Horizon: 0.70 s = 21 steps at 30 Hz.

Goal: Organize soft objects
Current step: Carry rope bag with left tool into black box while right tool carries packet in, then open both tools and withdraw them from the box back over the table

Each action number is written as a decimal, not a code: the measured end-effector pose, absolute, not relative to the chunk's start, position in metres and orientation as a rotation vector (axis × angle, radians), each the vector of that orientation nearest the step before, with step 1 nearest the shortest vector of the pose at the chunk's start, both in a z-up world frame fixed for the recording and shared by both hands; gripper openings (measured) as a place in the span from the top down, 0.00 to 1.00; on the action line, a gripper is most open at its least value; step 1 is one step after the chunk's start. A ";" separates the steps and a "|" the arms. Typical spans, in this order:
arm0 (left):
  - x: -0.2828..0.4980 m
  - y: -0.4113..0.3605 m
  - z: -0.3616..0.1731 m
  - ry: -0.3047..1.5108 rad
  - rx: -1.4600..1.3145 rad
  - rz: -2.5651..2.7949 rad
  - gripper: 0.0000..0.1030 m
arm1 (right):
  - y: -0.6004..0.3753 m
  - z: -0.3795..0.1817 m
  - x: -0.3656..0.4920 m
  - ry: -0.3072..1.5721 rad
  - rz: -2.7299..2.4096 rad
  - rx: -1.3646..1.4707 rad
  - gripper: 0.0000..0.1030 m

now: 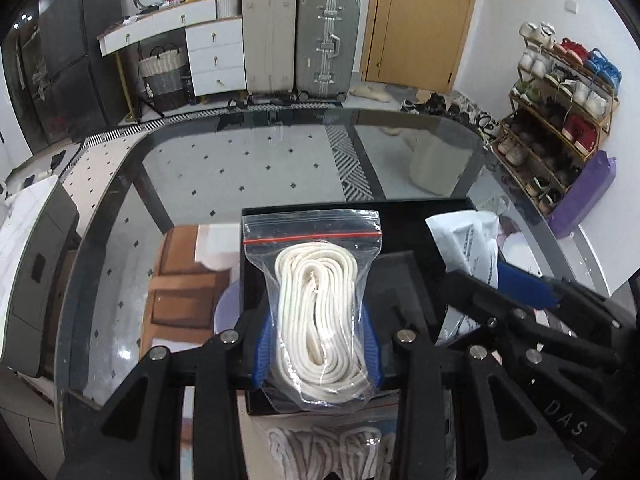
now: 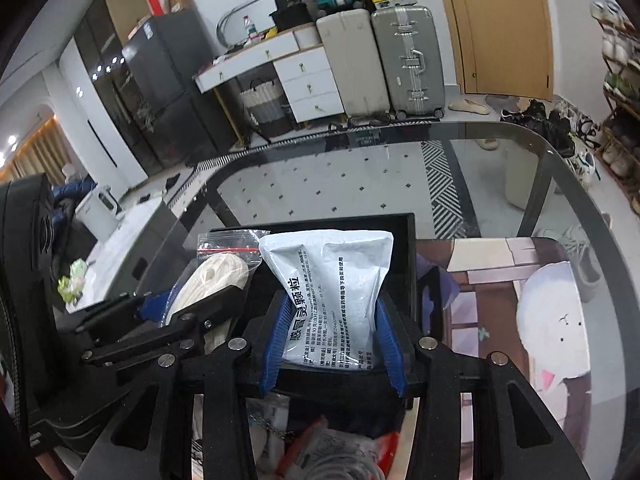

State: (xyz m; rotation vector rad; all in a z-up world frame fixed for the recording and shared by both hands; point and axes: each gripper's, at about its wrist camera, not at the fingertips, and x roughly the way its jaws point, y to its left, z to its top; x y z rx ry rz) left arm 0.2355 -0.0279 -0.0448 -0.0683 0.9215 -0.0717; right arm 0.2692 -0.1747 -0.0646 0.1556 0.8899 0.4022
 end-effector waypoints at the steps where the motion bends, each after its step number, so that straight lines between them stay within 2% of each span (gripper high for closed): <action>1: 0.234 -0.027 -0.046 0.937 -0.071 -0.079 0.66 | -0.177 -0.065 0.269 0.895 0.401 0.153 0.59; 10: 0.233 -0.023 -0.043 0.945 -0.123 -0.103 0.64 | -0.183 -0.063 0.260 0.943 0.394 0.133 0.58; 14: 0.232 -0.023 -0.041 0.933 -0.104 -0.085 0.62 | -0.185 -0.063 0.258 0.944 0.408 0.146 0.51; 18: 0.229 -0.023 -0.036 0.911 -0.083 -0.065 0.48 | -0.188 -0.060 0.256 0.940 0.409 0.166 0.50; 21: 0.229 -0.020 -0.032 0.909 -0.106 -0.072 0.45 | -0.188 -0.056 0.253 0.929 0.405 0.162 0.49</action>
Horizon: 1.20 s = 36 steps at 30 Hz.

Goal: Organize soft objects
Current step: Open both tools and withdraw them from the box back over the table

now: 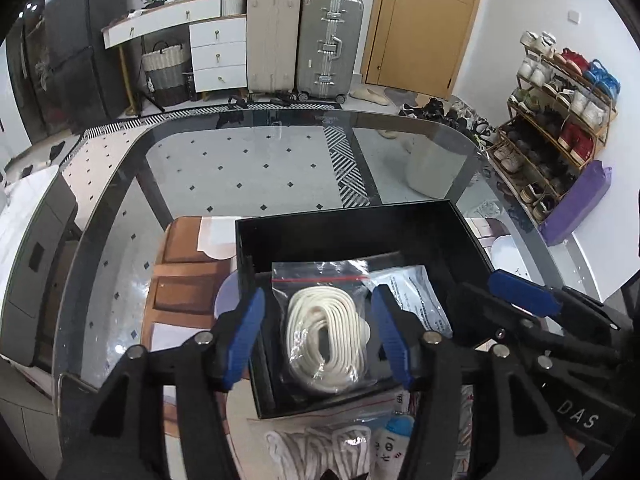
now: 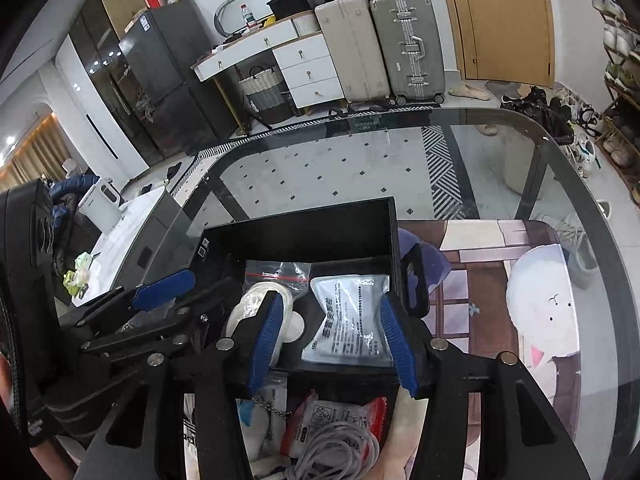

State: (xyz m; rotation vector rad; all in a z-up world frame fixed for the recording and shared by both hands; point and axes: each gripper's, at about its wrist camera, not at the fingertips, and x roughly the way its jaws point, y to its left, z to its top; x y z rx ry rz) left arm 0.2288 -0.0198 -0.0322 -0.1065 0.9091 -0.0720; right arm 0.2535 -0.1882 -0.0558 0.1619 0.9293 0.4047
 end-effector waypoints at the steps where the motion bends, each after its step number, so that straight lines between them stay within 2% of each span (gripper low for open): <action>1: 0.228 -0.019 -0.031 0.907 -0.101 -0.072 0.44 | -0.188 -0.054 0.252 0.927 0.402 0.154 0.48; 3: 0.225 -0.019 -0.028 0.901 -0.089 -0.074 0.44 | -0.187 -0.049 0.246 0.919 0.393 0.132 0.46; 7: 0.213 -0.016 -0.018 0.901 -0.076 -0.081 0.43 | -0.192 -0.036 0.233 0.902 0.418 0.111 0.34; 11: 0.195 -0.016 -0.002 0.880 -0.052 -0.098 0.43 | -0.200 -0.024 0.219 0.896 0.425 0.132 0.30; 14: 0.177 -0.013 0.011 0.848 -0.048 -0.105 0.33 | -0.203 -0.016 0.204 0.890 0.411 0.142 0.21; 15: 0.170 -0.011 0.014 0.841 -0.051 -0.102 0.26 | -0.204 -0.014 0.198 0.886 0.403 0.149 0.20; 17: 0.156 -0.007 0.017 0.819 -0.042 -0.088 0.22 | -0.207 -0.013 0.186 0.894 0.385 0.163 0.17; 31: 0.091 -0.002 -0.033 0.966 -0.028 -0.117 0.21 | -0.203 -0.089 0.147 1.177 0.358 0.258 0.14; 36: 0.073 -0.012 -0.045 1.003 -0.013 -0.164 0.21 | -0.188 -0.103 0.147 1.207 0.405 0.193 0.15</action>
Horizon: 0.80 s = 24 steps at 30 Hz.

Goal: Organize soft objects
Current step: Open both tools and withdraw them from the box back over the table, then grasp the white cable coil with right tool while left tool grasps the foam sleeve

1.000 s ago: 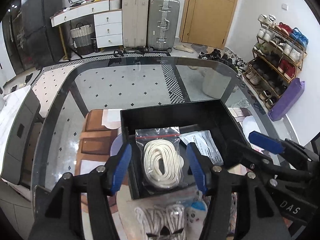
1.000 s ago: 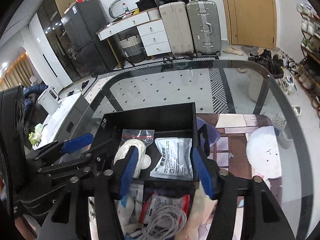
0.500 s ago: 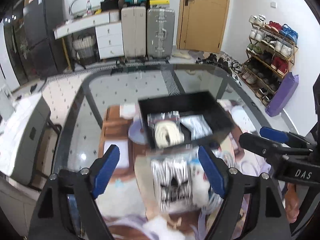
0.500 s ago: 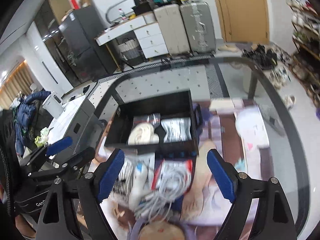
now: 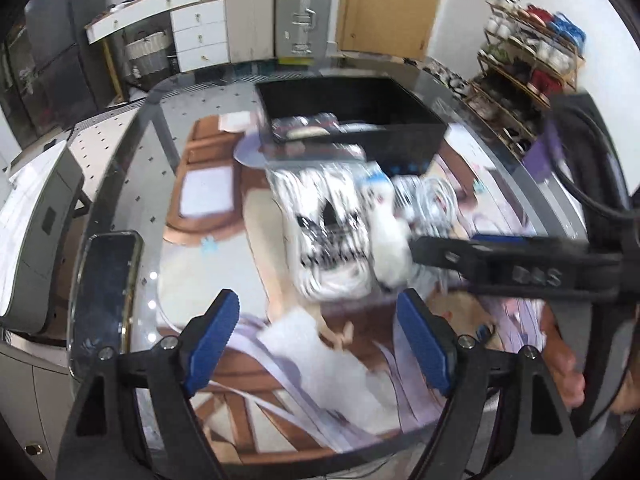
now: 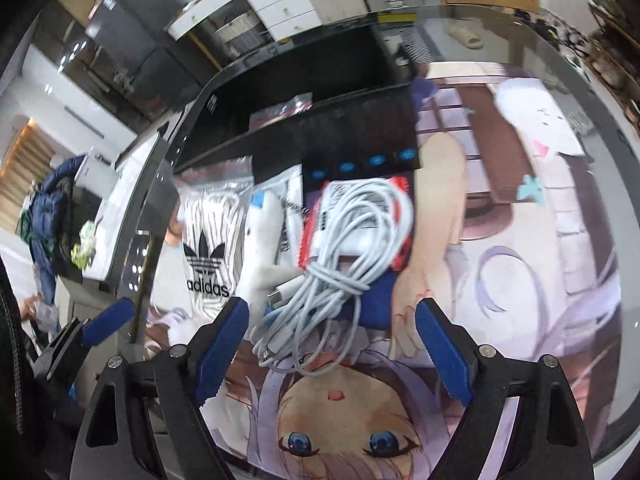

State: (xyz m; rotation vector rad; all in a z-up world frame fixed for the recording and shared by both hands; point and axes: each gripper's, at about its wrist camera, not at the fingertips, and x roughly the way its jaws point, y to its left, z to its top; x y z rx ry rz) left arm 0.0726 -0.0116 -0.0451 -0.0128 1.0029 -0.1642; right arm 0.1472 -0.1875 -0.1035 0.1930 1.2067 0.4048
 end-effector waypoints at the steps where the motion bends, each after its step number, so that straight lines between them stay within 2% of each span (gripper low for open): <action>1: 0.071 -0.014 -0.046 1.003 0.004 -0.168 0.21 | -0.187 -0.105 0.148 1.203 0.426 0.193 0.15; 3: 0.066 -0.017 -0.049 0.999 0.037 -0.171 0.21 | -0.190 -0.107 0.149 1.213 0.451 0.216 0.17; 5: 0.062 -0.018 -0.054 1.003 0.050 -0.175 0.21 | -0.193 -0.106 0.148 1.220 0.505 0.239 0.34; 6: 0.060 -0.016 -0.058 1.013 0.056 -0.171 0.21 | -0.193 -0.105 0.147 1.219 0.529 0.234 0.38; 8: 0.058 -0.014 -0.063 1.029 0.055 -0.172 0.21 | -0.191 -0.103 0.143 1.225 0.565 0.193 0.56; 9: 0.057 -0.013 -0.064 1.033 0.053 -0.174 0.21 | -0.191 -0.101 0.141 1.224 0.578 0.184 0.59; 11: 0.054 -0.011 -0.063 1.025 0.048 -0.176 0.21 | -0.190 -0.099 0.136 1.231 0.610 0.161 0.72; 24: 0.056 -0.012 -0.075 1.070 0.057 -0.178 0.21 | -0.203 -0.091 0.081 1.261 0.724 -0.091 0.73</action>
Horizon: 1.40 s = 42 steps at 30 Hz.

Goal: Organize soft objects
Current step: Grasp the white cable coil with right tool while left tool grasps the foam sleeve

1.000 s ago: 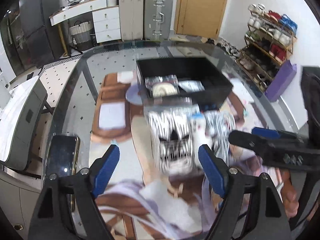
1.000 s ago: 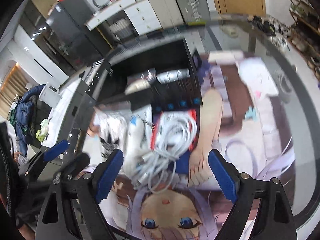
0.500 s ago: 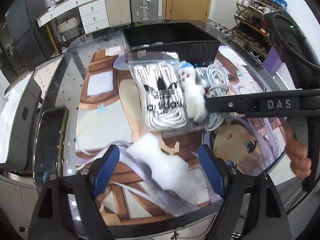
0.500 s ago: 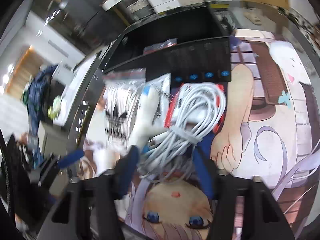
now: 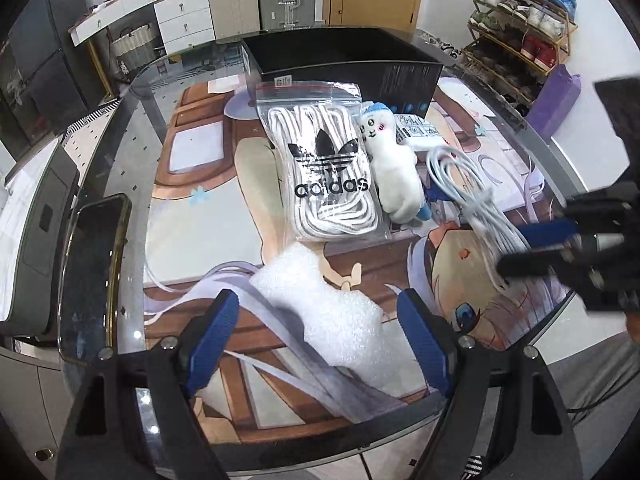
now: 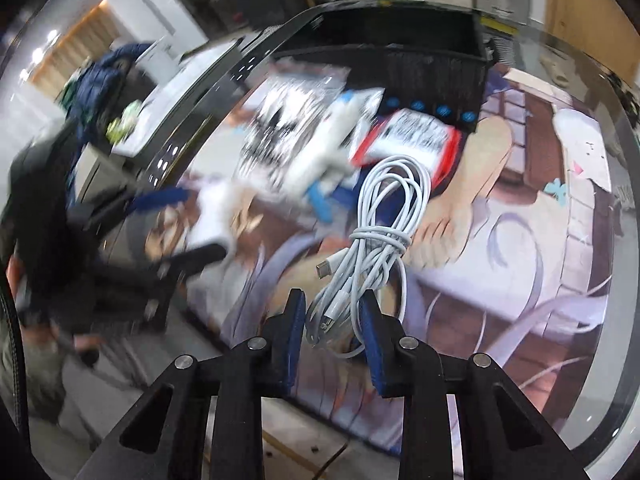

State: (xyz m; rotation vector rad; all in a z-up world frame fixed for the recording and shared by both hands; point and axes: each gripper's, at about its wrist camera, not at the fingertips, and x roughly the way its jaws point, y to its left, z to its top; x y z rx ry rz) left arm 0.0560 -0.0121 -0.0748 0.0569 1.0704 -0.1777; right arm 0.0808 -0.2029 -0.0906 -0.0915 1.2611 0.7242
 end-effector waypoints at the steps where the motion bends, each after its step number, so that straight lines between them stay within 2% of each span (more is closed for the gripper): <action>1: 0.058 -0.013 -0.076 1.074 0.063 -0.168 0.21 | -0.206 -0.090 0.079 1.264 0.724 -0.086 0.71; 3: 0.060 -0.013 -0.079 1.087 0.066 -0.164 0.21 | -0.206 -0.089 0.081 1.262 0.720 -0.063 0.67; 5: 0.062 -0.012 -0.079 1.086 0.060 -0.176 0.21 | -0.211 -0.088 0.089 1.254 0.704 -0.015 0.51; 7: 0.063 -0.012 -0.079 1.084 0.077 -0.176 0.21 | -0.214 -0.090 0.096 1.257 0.674 0.016 0.41; 10: 0.063 -0.013 -0.079 1.083 0.093 -0.182 0.25 | -0.217 -0.095 0.103 1.273 0.646 0.062 0.41; 12: 0.062 -0.016 -0.078 1.077 0.108 -0.199 0.36 | -0.216 -0.096 0.106 1.282 0.641 0.065 0.41; 14: 0.061 -0.020 -0.077 1.067 0.134 -0.223 0.36 | -0.213 -0.096 0.107 1.282 0.646 0.037 0.41; 16: 0.057 -0.024 -0.072 1.044 0.155 -0.280 0.44 | -0.209 -0.096 0.106 1.271 0.635 -0.003 0.41; 21: 0.048 -0.028 -0.074 1.025 0.250 -0.248 0.42 | -0.199 -0.104 0.103 1.283 0.645 -0.018 0.41; 24: 0.048 -0.022 -0.083 1.078 0.250 -0.258 0.34 | -0.196 -0.109 0.101 1.285 0.648 -0.033 0.41; 27: 0.049 -0.009 -0.087 1.114 0.195 -0.260 0.30 | -0.195 -0.111 0.101 1.290 0.647 -0.036 0.41; 42: 0.055 0.000 -0.079 1.113 0.129 -0.254 0.29 | -0.185 -0.114 0.108 1.277 0.614 -0.026 0.40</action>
